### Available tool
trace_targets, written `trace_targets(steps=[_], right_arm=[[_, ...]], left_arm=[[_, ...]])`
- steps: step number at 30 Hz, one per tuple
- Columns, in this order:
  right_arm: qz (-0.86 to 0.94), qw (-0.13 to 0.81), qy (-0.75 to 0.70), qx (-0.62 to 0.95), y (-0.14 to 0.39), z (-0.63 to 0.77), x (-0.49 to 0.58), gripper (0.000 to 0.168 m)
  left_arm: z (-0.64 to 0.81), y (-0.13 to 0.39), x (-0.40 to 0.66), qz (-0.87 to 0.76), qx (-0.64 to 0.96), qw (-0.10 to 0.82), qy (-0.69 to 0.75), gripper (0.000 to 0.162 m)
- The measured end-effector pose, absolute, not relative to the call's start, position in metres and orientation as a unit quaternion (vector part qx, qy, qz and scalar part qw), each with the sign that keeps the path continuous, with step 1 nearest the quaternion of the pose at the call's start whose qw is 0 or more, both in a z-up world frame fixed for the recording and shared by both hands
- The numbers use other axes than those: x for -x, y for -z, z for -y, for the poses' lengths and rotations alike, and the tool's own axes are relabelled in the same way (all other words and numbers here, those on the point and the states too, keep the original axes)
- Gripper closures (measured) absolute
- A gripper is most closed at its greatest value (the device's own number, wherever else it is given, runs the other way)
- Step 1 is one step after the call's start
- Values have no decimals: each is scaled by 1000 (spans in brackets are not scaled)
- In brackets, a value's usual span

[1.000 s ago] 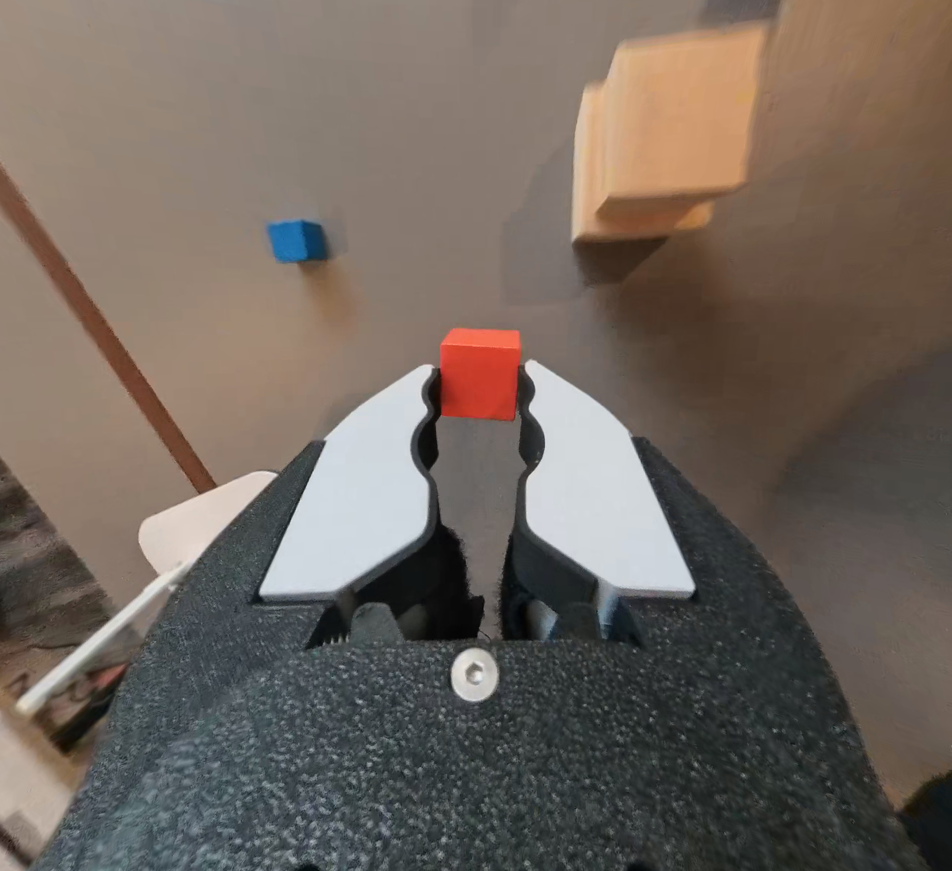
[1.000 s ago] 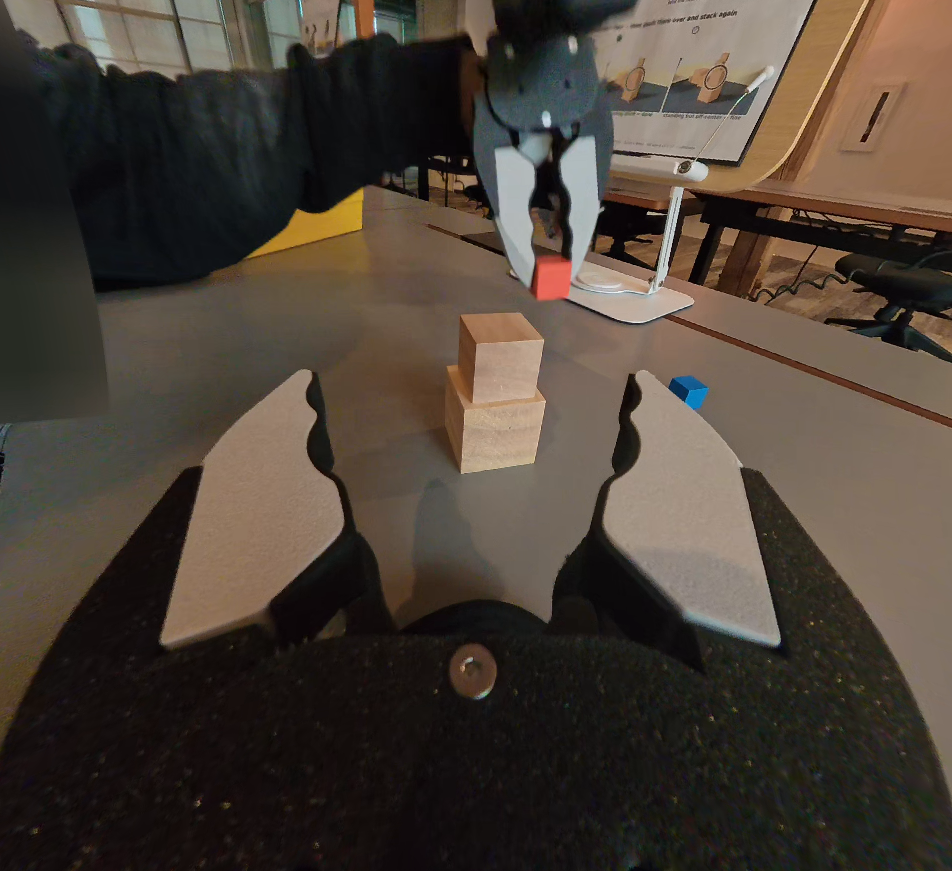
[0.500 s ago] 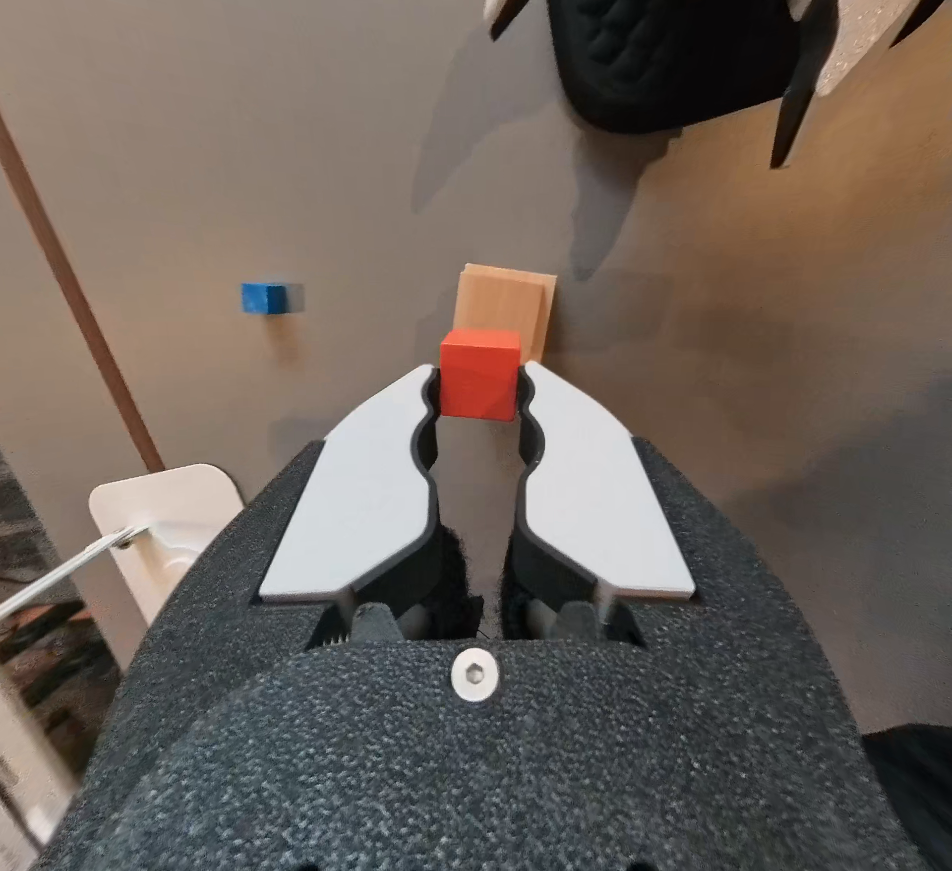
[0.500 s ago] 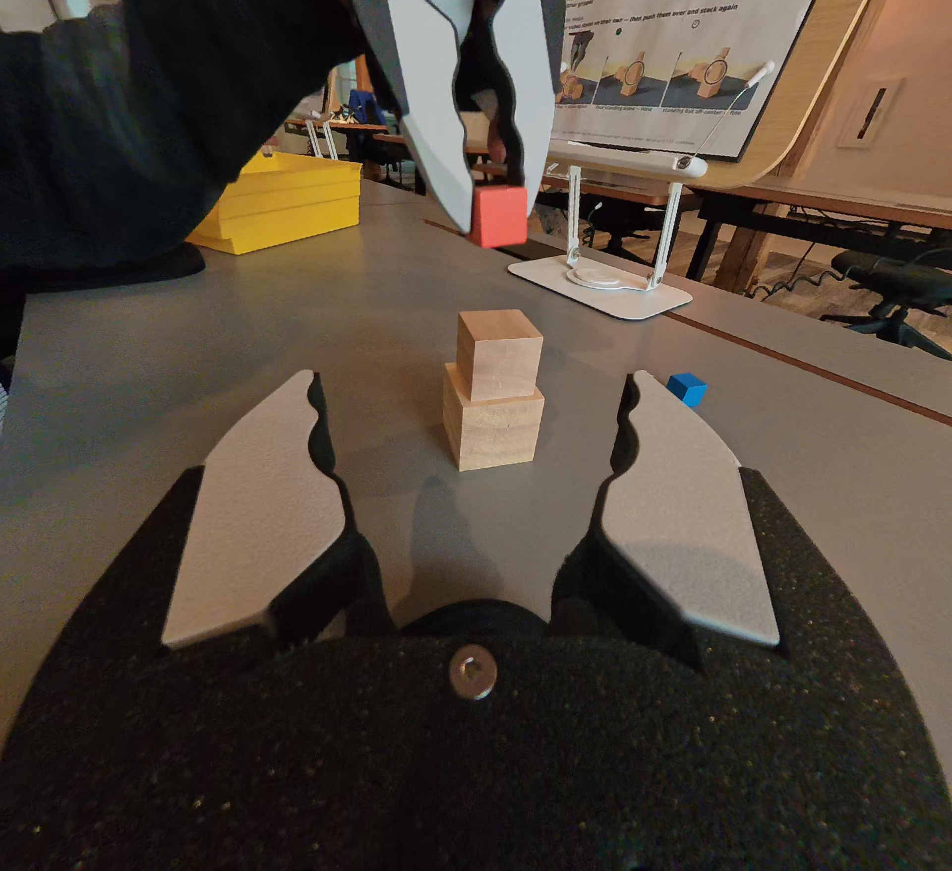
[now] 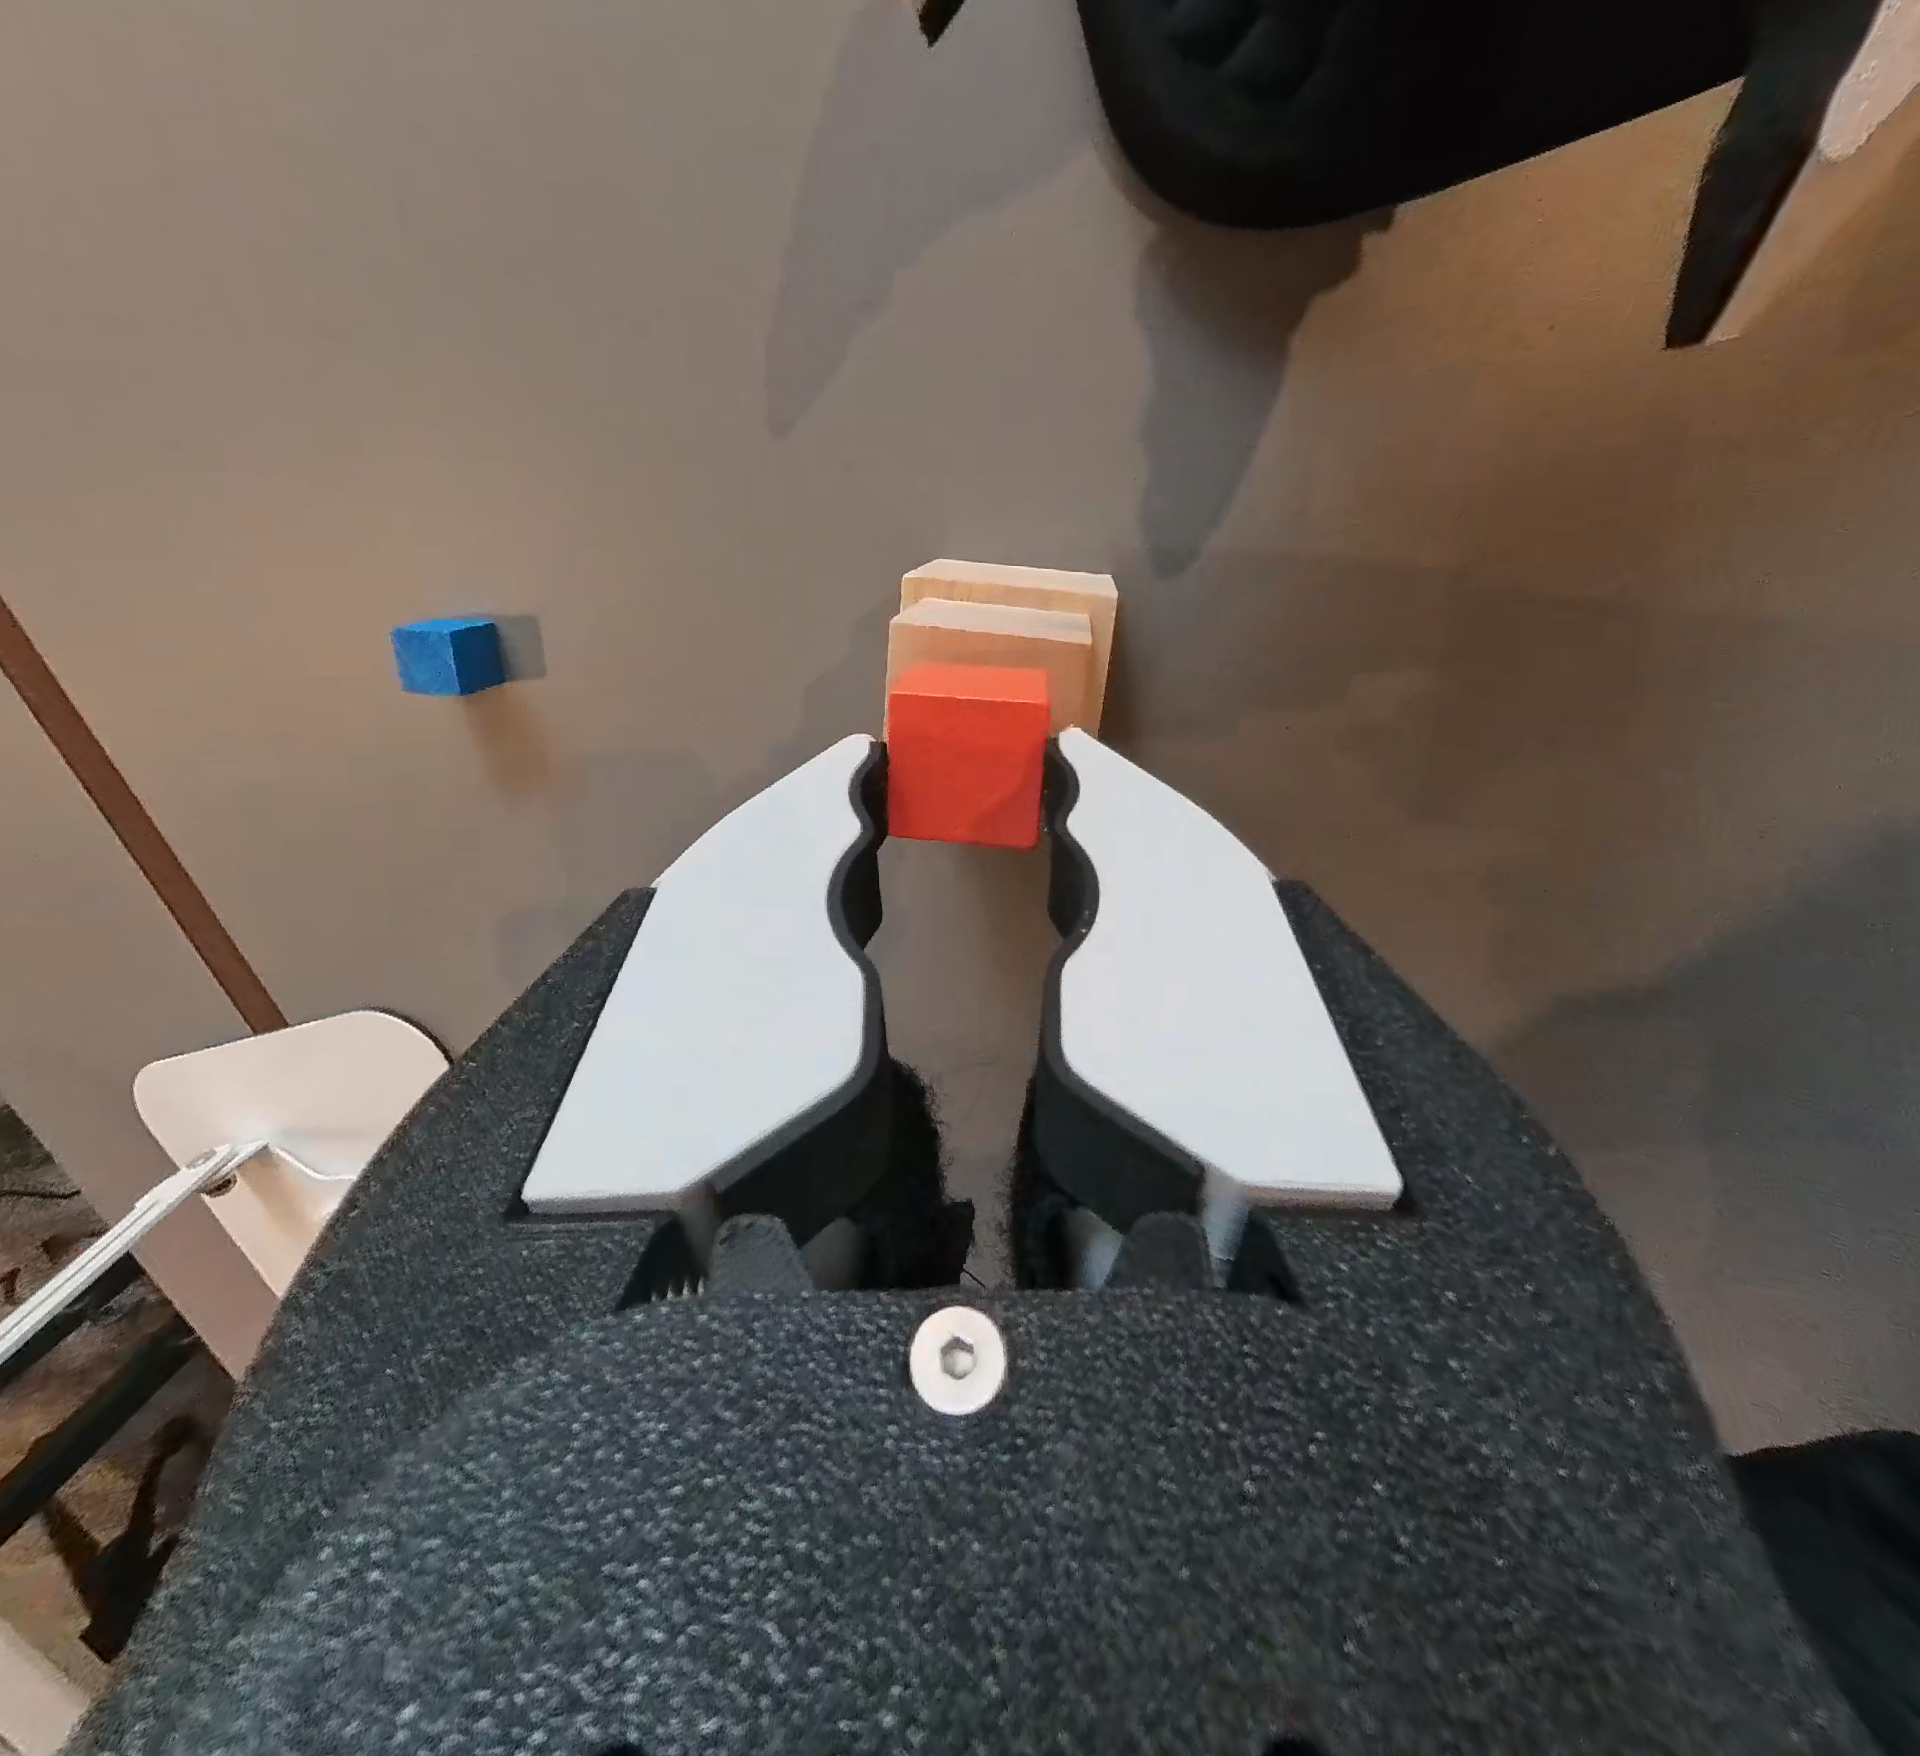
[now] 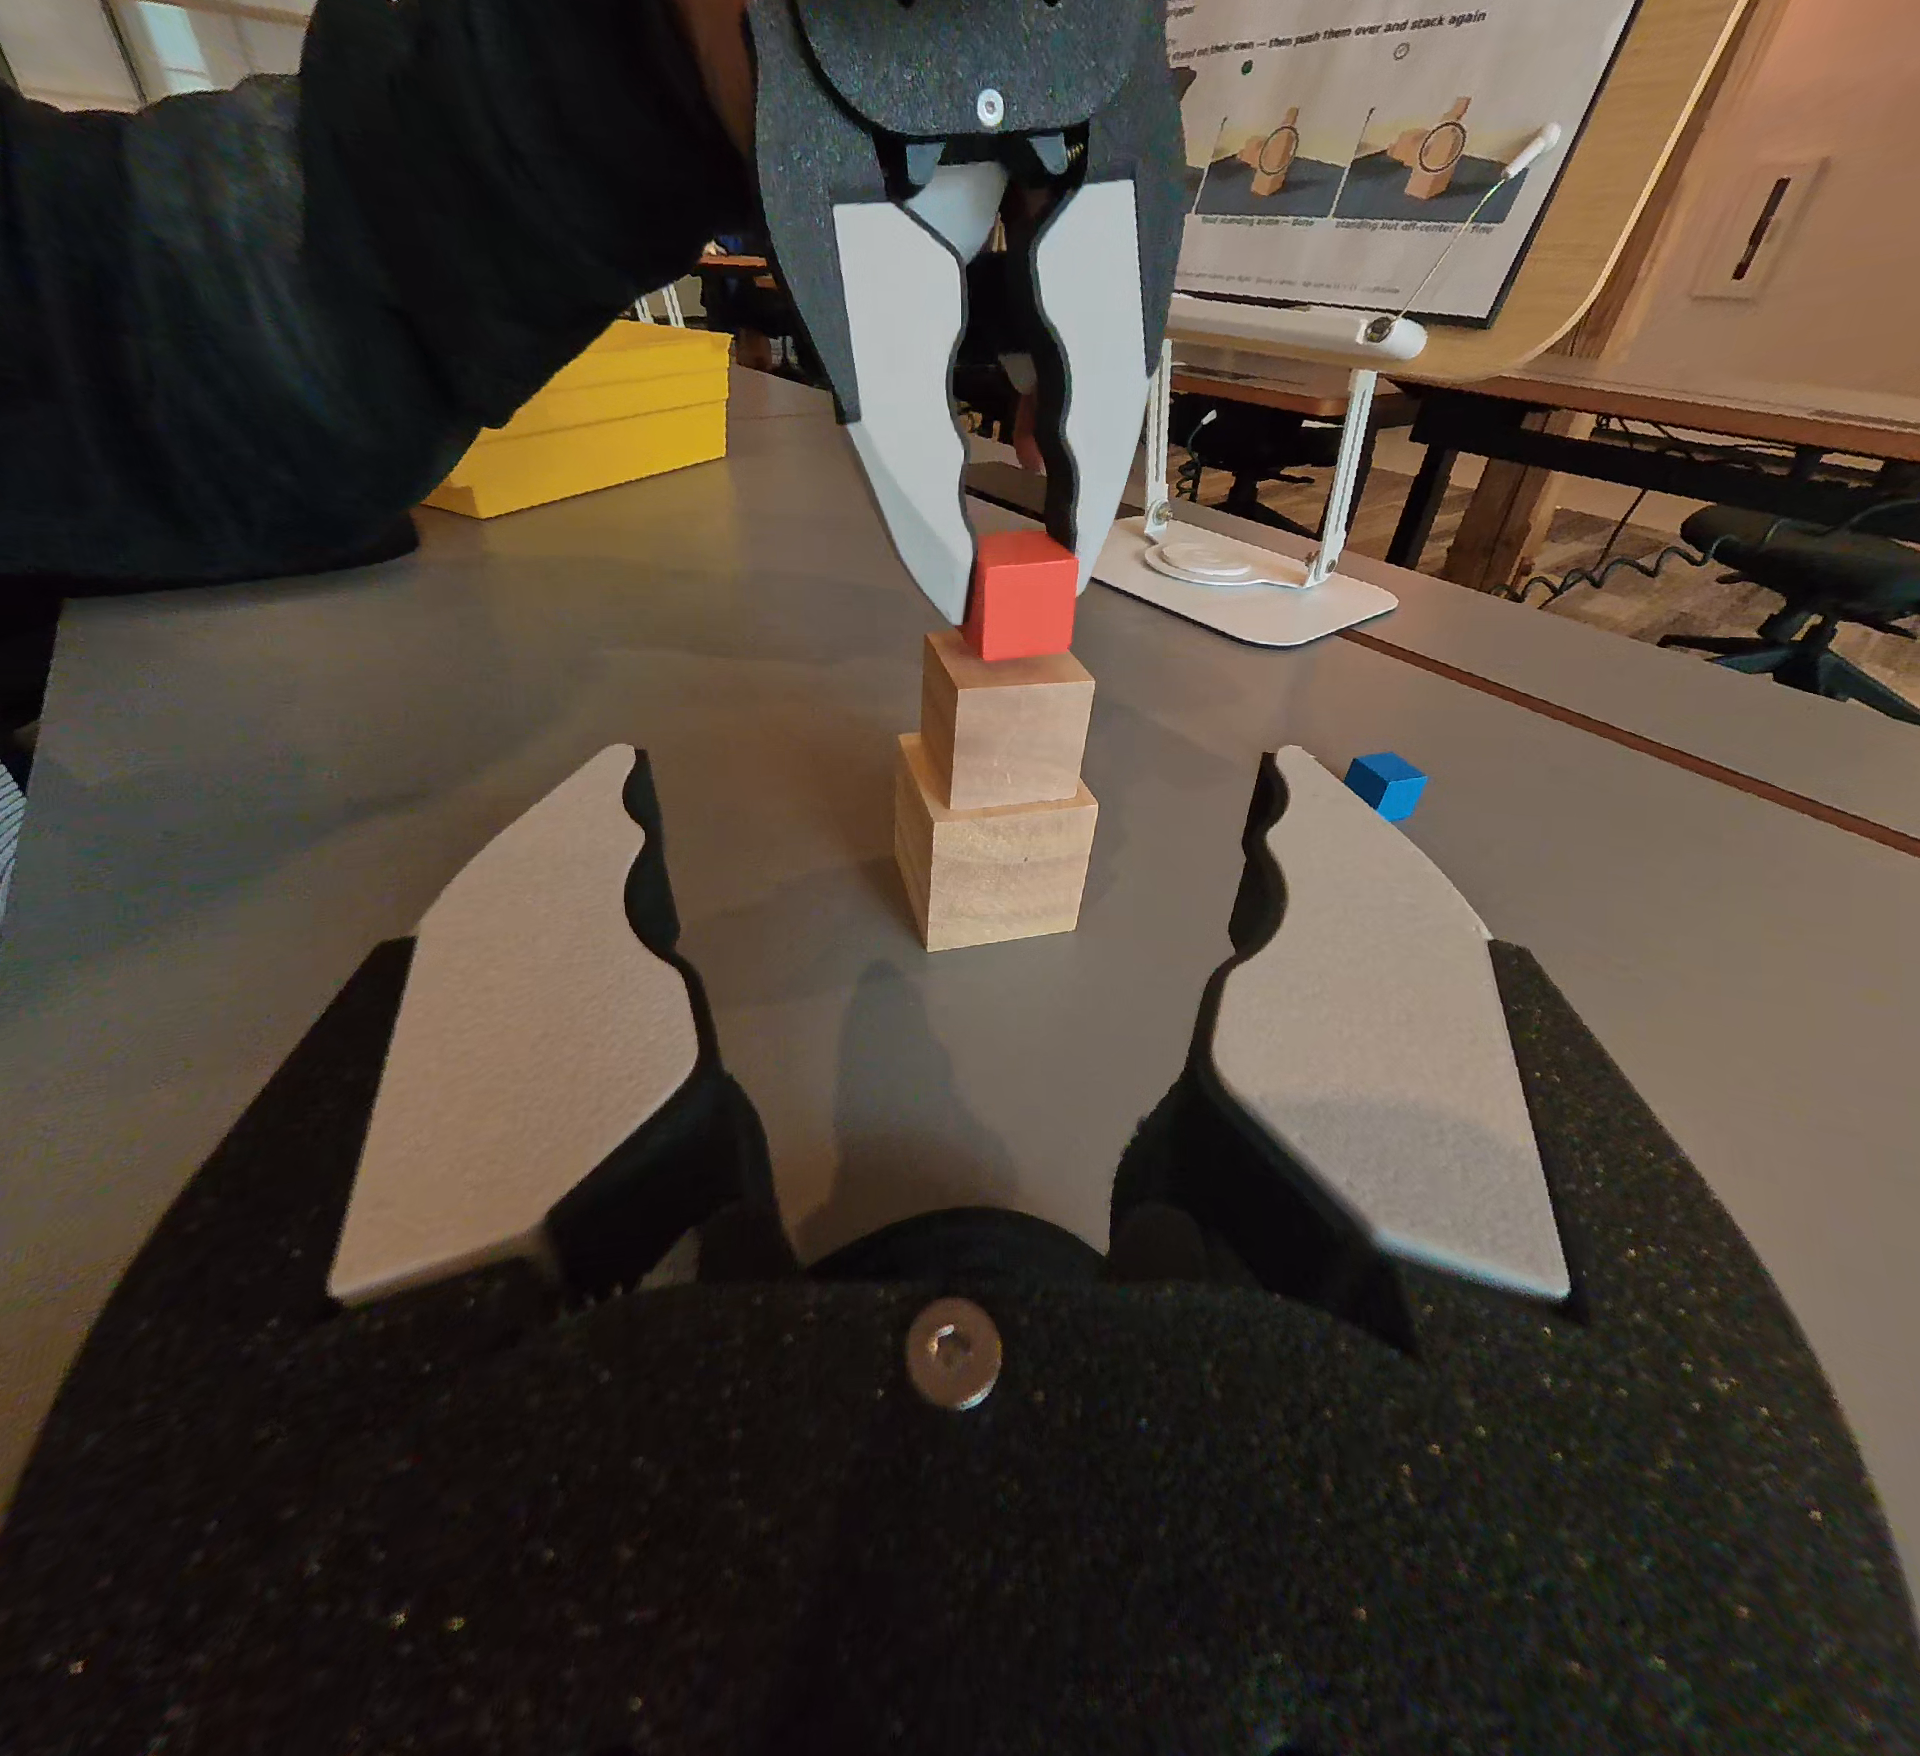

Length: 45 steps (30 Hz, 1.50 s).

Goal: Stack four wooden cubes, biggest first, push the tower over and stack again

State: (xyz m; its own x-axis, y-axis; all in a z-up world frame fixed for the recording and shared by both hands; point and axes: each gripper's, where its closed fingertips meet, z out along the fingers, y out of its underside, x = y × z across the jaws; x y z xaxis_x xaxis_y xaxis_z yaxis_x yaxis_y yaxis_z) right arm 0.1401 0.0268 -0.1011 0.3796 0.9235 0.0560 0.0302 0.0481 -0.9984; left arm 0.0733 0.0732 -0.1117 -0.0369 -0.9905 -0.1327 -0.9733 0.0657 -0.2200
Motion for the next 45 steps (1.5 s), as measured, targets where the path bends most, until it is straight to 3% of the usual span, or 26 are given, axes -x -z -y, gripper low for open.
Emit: trace_targets(steps=[14,20,28,45], right_arm=[[412,596,-375,578,101,-26,-140,63],[413,597,-374,577,101,-26,-140,63],[414,596,-373,577,101,-26,-139,63],[411,596,-381,576,100,-27,-140,63]], left_arm=[[-75,116,-73,-723,679,120,36,134],[-75,111,-71,-723,679,119,50,103],[-143,70,-66,-688,675,242,113,100],[-250,191,-69,-698,687,184,88,106]])
